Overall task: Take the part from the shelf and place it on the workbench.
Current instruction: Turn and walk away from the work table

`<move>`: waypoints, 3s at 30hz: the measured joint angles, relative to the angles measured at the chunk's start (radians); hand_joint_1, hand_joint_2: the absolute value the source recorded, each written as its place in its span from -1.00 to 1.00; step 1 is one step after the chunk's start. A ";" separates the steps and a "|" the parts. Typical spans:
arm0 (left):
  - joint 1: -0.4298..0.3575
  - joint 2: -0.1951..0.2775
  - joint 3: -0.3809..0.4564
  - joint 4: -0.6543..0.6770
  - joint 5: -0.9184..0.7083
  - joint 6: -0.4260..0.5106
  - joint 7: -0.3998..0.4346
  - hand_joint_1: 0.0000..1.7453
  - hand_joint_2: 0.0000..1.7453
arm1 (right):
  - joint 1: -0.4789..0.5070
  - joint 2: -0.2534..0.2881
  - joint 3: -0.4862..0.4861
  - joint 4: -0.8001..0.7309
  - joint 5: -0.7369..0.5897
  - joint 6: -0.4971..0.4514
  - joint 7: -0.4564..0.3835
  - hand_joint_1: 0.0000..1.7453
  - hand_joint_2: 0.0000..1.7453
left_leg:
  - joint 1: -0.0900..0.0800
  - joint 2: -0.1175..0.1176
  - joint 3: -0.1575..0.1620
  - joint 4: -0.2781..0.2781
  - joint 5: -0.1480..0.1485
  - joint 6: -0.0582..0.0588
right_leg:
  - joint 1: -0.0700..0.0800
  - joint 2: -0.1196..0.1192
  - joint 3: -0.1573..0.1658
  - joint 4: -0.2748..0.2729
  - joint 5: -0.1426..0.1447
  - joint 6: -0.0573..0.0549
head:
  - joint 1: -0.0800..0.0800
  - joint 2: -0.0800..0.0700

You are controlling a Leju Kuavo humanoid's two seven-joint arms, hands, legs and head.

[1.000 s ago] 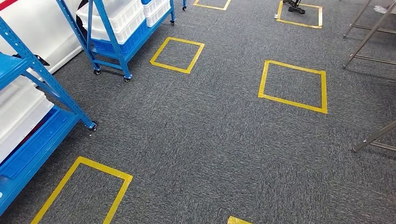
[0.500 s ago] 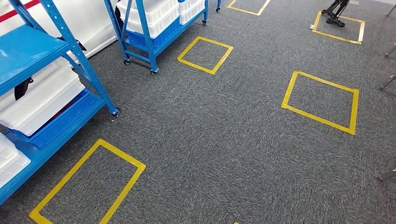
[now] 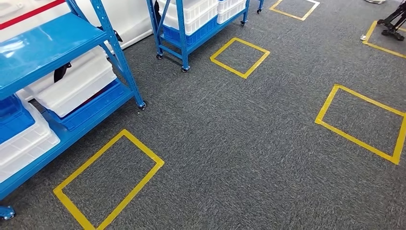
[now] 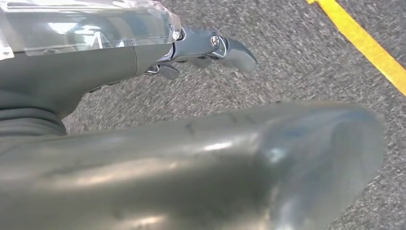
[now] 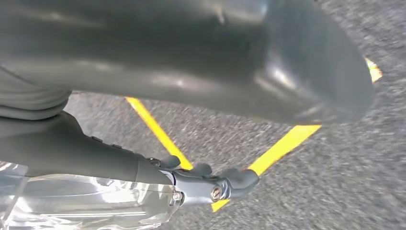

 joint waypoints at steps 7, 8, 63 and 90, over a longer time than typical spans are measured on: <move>0.000 -0.003 0.000 0.000 -0.003 0.007 0.000 -1.00 -1.00 | 0.011 0.000 0.004 0.001 0.026 0.006 0.055 -1.00 -1.00 | -0.003 0.117 -0.133 0.299 -0.146 -0.003 | 0.023 -0.101 -0.006 -0.007 0.003 -0.042 | -0.006 0.000; 0.002 -0.003 0.000 0.000 -0.003 0.009 0.000 -1.00 -1.00 | 0.011 0.000 0.005 0.002 0.029 0.006 0.062 -1.00 -1.00 | -0.004 0.120 -0.122 0.287 -0.134 0.000 | 0.026 -0.114 -0.006 -0.005 0.002 -0.043 | -0.006 0.000; 0.002 -0.040 -0.001 0.000 -0.014 0.069 -0.012 -1.00 -1.00 | 0.021 -0.005 0.008 0.010 0.084 0.020 0.121 -1.00 -1.00 | -0.008 0.028 -0.009 0.031 -0.025 0.002 | -0.003 -0.008 -0.015 0.009 0.011 -0.008 | -0.007 0.000; 0.006 -0.047 0.000 0.000 -0.002 0.016 -0.024 -1.00 -1.00 | 0.024 -0.007 -0.010 0.008 0.062 0.037 0.121 -1.00 -1.00 | -0.020 0.114 0.090 -0.006 -0.081 0.030 | 0.010 -0.052 -0.060 0.022 0.046 0.008 | -0.007 0.000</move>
